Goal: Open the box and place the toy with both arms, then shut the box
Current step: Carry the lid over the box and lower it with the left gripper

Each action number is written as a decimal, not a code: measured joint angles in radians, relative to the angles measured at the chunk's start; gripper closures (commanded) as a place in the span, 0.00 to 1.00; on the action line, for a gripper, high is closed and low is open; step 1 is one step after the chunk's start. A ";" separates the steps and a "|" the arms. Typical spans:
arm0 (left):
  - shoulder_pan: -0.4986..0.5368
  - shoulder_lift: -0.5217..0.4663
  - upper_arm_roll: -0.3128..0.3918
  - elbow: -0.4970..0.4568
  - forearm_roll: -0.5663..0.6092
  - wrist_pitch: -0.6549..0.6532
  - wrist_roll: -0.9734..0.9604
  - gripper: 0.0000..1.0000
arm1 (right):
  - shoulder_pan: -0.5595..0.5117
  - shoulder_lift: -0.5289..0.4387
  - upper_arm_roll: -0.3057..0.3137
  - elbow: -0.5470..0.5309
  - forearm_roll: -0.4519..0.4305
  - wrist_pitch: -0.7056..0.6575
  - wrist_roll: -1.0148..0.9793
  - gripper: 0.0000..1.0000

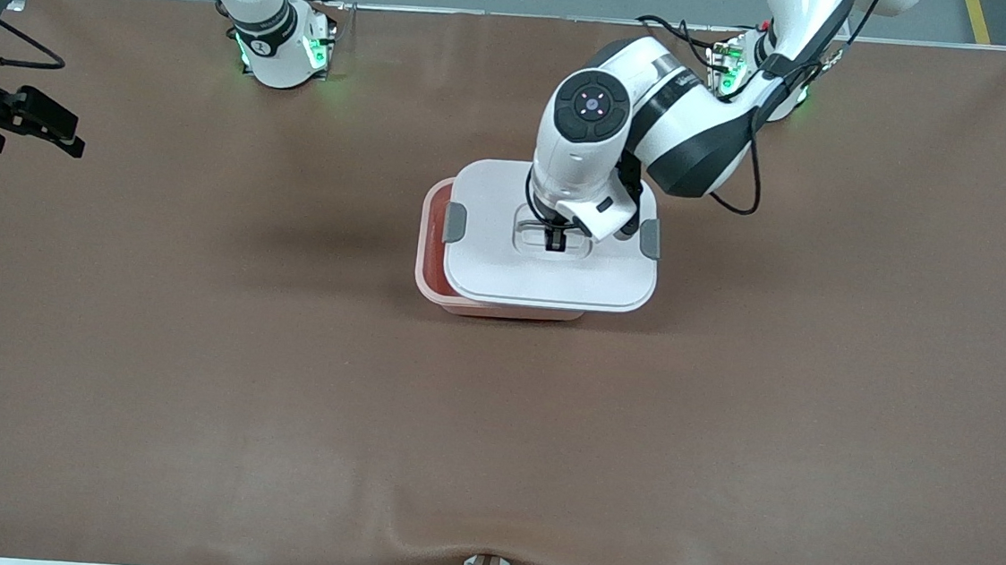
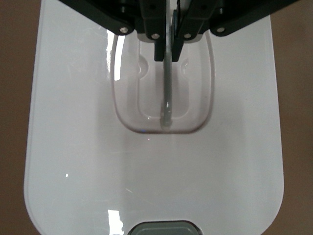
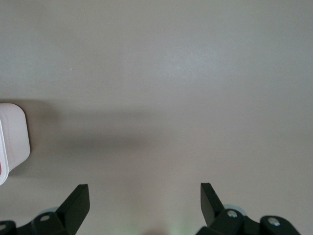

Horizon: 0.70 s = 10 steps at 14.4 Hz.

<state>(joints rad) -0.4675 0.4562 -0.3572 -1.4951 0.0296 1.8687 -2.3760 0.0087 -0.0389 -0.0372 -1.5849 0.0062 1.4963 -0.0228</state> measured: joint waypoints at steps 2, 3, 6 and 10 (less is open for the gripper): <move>-0.013 0.016 0.002 0.007 0.003 0.023 -0.019 1.00 | 0.000 0.000 -0.002 0.000 0.008 0.000 0.023 0.00; -0.022 0.023 0.002 0.008 0.015 0.033 -0.027 1.00 | 0.000 0.000 -0.003 0.001 0.009 0.000 0.028 0.00; -0.054 0.049 0.003 0.021 0.049 0.048 -0.079 1.00 | 0.000 0.000 -0.003 0.002 0.009 0.000 0.032 0.00; -0.084 0.085 0.004 0.054 0.076 0.056 -0.121 1.00 | 0.002 0.000 -0.001 0.038 0.010 0.000 0.032 0.00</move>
<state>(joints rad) -0.5510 0.5415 -0.3531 -1.4411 0.1058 1.9249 -2.4969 0.0103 -0.0391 -0.0380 -1.5471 0.0161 1.4960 0.0096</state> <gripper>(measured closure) 0.934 0.000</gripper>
